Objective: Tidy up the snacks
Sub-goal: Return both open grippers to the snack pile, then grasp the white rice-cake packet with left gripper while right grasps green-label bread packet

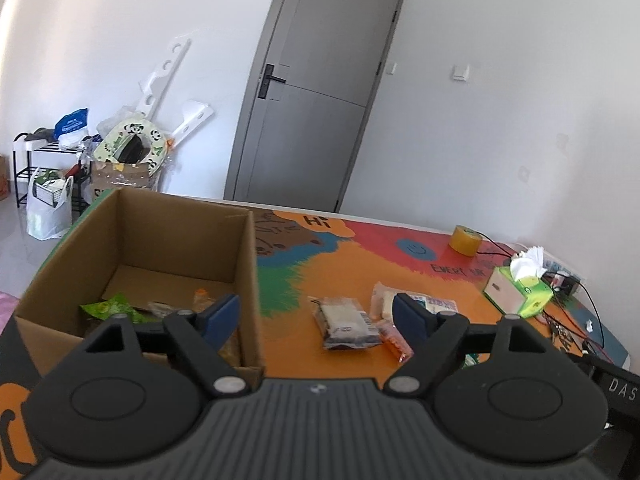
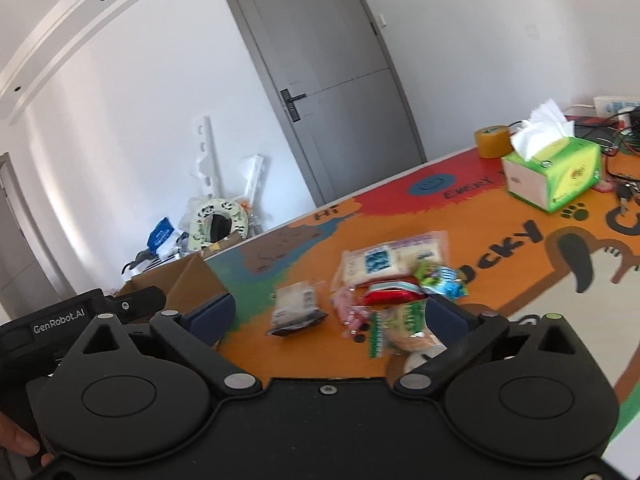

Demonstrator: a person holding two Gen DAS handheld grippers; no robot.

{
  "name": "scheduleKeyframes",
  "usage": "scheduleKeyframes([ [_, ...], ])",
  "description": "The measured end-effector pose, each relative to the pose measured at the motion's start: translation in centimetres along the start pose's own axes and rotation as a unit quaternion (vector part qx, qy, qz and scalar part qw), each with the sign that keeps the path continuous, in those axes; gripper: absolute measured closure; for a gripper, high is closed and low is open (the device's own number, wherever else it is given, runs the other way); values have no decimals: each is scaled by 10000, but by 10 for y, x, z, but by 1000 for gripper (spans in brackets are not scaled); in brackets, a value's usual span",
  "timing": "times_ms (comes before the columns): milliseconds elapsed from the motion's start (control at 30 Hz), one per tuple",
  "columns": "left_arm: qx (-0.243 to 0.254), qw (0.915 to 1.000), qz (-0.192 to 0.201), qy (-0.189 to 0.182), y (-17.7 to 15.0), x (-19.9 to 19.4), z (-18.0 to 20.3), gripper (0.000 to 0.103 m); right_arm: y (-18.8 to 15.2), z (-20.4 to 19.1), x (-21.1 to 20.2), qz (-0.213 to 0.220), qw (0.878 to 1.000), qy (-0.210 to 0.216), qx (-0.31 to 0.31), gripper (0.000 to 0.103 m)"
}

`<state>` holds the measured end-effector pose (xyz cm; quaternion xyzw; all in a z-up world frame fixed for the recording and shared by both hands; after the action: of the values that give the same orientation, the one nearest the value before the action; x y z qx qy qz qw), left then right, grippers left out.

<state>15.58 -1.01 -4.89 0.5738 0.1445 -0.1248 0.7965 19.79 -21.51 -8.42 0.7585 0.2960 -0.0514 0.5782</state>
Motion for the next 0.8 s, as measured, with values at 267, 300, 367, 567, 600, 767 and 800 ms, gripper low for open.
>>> scheduleKeyframes([
  [267, 197, 9995, -135, -187, -7, 13, 20, 21, 0, 27, 1, -22, 9997, -171, 155, 0],
  [300, 191, 9995, -152, -211, -8, 15, 22, 21, 0, 30, 1, -29, 9997, -189, 174, 0],
  [367, 55, 9995, -152, -258, -10, 18, 24, 20, -1, 36, 3, -55, 9994, -232, 232, 0],
  [567, -96, 9992, -238, -293, -13, 30, 28, 19, -4, 52, 10, -165, 9989, -293, 332, 0],
  [600, -58, 9993, -245, -282, -14, 31, 29, 19, -4, 53, 11, -166, 9988, -292, 342, 0],
  [767, 183, 9992, -291, -210, -18, 42, 39, 19, -6, 61, 18, -205, 9987, -280, 374, 0],
  [800, 211, 9990, -315, -219, -19, 45, 40, 19, -7, 62, 19, -217, 9986, -273, 387, 1],
])
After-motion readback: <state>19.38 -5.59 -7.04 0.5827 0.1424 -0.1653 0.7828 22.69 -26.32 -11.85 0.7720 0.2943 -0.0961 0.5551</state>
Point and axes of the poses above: each gripper's, at about its wrist camera, not at the fingertips, and x roughly the way its jaws point, z to its right, y to its top, the point moved 5 cm from there along x, roughly the way its jaws point, and after that the axes turned 8 degrees about -y, right-handed, at the moved point
